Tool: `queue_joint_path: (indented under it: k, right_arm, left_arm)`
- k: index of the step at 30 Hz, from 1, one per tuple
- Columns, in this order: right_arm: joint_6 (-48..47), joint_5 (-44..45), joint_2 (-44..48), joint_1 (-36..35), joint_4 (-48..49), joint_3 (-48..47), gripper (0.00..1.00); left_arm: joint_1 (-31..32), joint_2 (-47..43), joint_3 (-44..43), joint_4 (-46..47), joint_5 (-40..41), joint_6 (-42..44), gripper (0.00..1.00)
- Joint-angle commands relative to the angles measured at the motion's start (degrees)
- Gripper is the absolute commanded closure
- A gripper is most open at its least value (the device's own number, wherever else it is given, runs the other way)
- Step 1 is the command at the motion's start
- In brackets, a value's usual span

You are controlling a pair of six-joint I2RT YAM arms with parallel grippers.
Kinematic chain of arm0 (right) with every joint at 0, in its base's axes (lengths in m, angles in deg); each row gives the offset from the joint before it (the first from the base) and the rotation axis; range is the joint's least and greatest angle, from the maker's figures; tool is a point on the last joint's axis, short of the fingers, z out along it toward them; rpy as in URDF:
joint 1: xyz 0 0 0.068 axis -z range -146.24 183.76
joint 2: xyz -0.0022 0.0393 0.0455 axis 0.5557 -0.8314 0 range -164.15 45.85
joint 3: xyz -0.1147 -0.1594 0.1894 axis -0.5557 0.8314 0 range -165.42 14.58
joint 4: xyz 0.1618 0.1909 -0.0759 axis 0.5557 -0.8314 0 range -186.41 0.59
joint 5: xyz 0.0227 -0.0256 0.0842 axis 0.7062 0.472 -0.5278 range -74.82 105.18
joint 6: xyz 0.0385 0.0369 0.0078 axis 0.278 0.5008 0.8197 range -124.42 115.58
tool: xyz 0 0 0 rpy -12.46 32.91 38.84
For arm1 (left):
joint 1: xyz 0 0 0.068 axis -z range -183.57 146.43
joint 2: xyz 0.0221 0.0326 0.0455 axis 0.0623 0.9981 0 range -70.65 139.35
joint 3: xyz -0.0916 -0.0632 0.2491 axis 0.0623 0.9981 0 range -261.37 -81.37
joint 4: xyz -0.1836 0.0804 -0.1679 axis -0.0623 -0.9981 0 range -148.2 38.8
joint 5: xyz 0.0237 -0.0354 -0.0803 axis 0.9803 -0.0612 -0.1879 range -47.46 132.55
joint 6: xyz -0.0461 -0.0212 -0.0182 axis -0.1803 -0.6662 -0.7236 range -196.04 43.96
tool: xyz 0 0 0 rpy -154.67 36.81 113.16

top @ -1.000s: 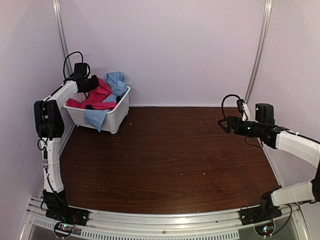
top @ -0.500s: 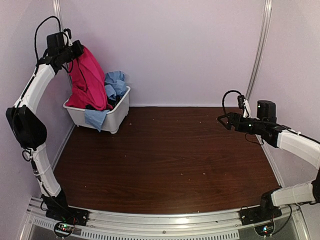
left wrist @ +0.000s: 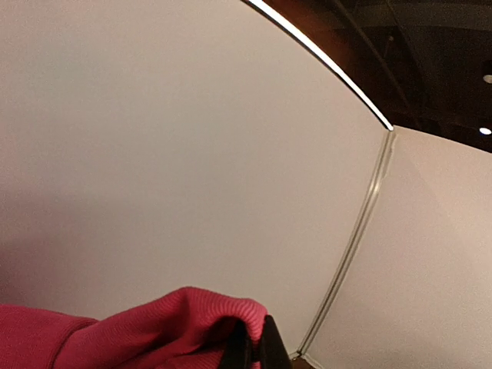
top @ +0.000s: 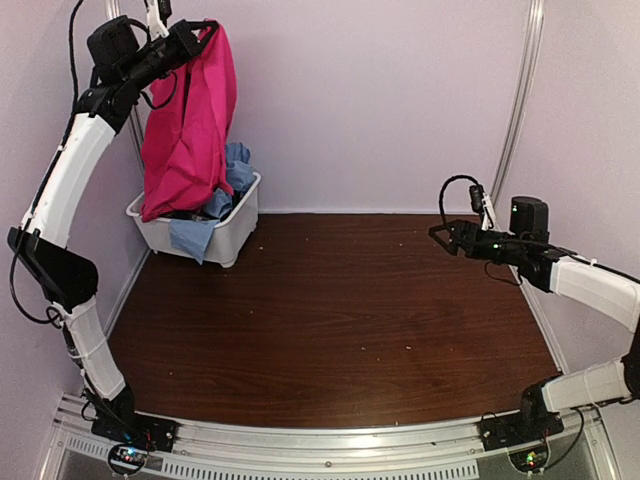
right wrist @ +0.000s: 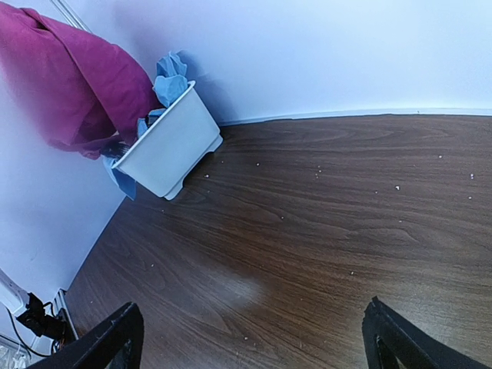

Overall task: Fold and stack the mixed laundry pile
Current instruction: Place the crumpled trousers at the center of the board.

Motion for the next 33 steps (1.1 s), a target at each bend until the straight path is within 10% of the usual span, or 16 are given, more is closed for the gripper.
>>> queue_joint_path:
  k: [1,9,17,19,22,33]
  right_arm:
    - [0.9,-1.6,-0.5,-0.6,2.9,-2.1,0.0]
    - [2.4,-2.2,-0.2,-0.9,5.1,-1.0,0.0]
    - [1.2,0.6,3.1,-0.8,2.3,-0.4,0.0]
    - [0.9,1.8,3.8,-0.8,1.4,-0.2,0.0]
    - [1.0,5.8,5.0,-0.4,-0.8,0.2,0.0]
    - [-1.2,5.1,6.0,1.8,-5.2,0.8,0.0]
  left_arm:
    - [9.9,-4.4,-3.4,17.6,-5.4,-0.7,1.0]
    - [26.6,0.0,-4.6,24.7,-6.8,-1.8,1.0]
    - [27.7,2.1,4.0,26.4,-9.7,-5.0,1.0]
    - [27.9,2.6,6.3,18.2,-6.8,-1.1,0.78]
    - [27.9,5.3,7.7,2.1,-4.1,7.5,0.05]
    - [27.9,-4.9,46.1,-9.8,19.5,11.5,0.02]
